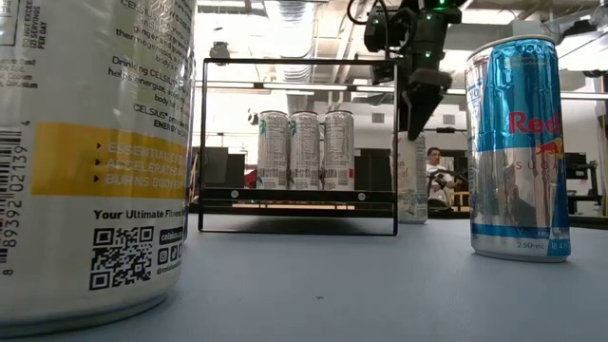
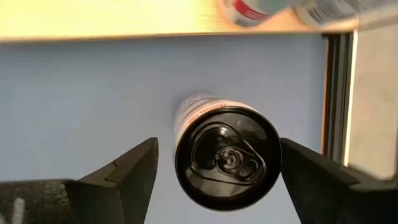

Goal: Place canned beverage on shelf
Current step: Put the center white-yellow soda can on the shelf

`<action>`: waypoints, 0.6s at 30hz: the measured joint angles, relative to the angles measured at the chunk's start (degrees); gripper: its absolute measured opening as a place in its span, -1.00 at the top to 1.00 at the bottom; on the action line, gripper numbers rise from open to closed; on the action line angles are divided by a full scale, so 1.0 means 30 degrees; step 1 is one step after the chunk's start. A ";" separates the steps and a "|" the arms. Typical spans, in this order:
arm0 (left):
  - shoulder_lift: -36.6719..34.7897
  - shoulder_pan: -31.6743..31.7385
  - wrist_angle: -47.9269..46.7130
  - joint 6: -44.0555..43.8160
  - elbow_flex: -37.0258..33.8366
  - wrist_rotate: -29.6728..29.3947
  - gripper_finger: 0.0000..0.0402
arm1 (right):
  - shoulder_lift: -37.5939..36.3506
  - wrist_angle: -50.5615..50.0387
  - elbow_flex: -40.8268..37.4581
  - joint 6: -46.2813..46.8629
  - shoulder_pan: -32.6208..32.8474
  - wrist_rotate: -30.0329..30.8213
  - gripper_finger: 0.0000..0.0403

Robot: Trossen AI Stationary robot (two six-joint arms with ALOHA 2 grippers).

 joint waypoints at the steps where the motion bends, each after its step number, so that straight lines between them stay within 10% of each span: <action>1: 0.0000 -0.0002 0.0000 -0.0001 0.0000 0.0002 -0.54 | -0.0005 -0.0019 0.0000 -0.0786 0.0012 -0.0097 -0.55; 18: 0.0000 -0.0002 -0.0003 0.0000 0.0000 -0.0020 -0.54 | 0.0169 0.0508 0.0036 -0.4126 -0.0568 -0.0346 -0.54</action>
